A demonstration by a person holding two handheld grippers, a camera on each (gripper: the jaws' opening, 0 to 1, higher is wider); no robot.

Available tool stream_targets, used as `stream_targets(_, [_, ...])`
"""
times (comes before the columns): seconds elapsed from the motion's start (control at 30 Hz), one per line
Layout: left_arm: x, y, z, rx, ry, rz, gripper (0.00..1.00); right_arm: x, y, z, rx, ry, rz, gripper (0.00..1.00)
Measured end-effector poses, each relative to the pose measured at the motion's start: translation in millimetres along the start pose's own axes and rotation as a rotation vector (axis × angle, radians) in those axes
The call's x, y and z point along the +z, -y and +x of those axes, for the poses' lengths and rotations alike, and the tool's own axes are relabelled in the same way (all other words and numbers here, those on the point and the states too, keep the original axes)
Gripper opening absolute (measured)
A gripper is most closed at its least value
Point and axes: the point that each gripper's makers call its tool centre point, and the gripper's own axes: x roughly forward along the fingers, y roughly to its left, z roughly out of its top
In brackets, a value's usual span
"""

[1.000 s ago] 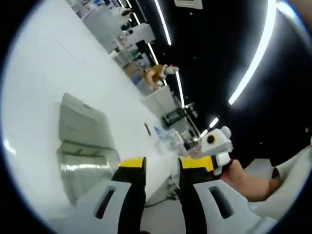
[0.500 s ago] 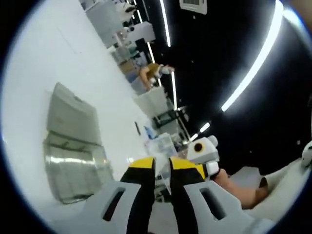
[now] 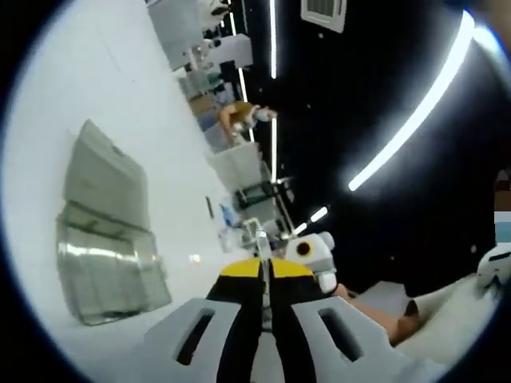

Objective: Insert the divider into the dual guide fixture by aligning both edges with the guide slots and pushing it downward to the bottom, including one-sided entry, uneven engagement, binding, and posture correction.

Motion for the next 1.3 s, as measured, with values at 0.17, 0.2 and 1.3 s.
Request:
stream_targets(0.17, [-0.1, 1.9, 0, -0.012, -0.004, -0.023, 0.0, 2.2, 4, 0, 0.006, -0.01, -0.028, 0.01])
stream_targets(0.2, [-0.2, 2.4, 0, -0.013, -0.004, -0.02, 0.0, 2.6, 5, 0, 0.007, -0.012, -0.034, 0.02])
stream_targets(1.3, [-5.7, 23.1, 1, -0.097, -0.057, 0.05, 0.0, 3.6, -1, -7, 0.093, -0.17, -0.232, 0.06])
